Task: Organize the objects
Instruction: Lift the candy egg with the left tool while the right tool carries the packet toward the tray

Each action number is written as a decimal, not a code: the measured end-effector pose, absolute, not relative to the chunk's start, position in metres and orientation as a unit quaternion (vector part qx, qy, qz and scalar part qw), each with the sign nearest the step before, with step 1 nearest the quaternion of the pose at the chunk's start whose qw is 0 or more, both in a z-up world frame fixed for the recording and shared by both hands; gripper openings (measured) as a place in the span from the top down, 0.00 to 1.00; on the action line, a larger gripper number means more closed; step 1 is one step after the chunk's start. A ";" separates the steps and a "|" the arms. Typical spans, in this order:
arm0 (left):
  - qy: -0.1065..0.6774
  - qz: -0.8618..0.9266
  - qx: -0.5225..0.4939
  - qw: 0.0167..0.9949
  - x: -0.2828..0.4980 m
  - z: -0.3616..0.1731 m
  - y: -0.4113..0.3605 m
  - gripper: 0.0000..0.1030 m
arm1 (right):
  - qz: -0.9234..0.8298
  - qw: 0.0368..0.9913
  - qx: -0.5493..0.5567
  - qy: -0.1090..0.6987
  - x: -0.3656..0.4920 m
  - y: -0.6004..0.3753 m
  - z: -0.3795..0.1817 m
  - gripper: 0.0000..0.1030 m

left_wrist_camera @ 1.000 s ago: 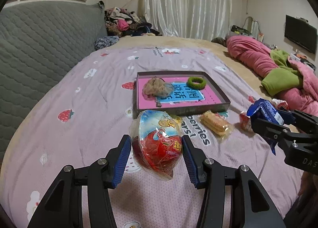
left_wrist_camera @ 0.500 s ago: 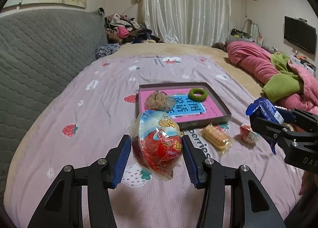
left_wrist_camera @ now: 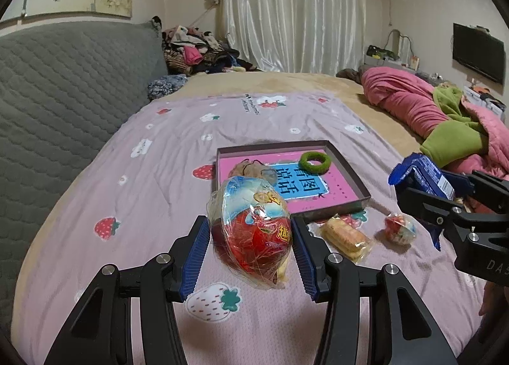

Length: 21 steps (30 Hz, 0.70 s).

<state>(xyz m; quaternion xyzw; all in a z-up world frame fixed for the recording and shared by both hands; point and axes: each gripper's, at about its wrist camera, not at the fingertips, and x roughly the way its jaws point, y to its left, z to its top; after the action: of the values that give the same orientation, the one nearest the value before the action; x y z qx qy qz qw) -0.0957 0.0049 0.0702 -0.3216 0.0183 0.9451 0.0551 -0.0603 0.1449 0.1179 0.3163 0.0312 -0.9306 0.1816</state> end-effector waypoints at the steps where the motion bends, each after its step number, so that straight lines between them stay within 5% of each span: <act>1: 0.018 0.945 -0.322 0.055 -0.098 0.070 0.005 0.48 | -0.931 0.181 0.316 0.031 -0.062 0.145 0.119 0.46; 21: 0.023 0.948 -0.313 0.049 -0.144 0.095 0.008 0.48 | -0.937 0.175 0.301 0.035 -0.103 0.146 0.143 0.46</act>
<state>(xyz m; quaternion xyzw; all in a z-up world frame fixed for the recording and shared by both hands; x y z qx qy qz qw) -0.1437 0.0079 0.0946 -0.3130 0.0233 0.9482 0.0488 -0.1027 0.1455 0.1432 0.3010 0.0354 -0.9368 0.1747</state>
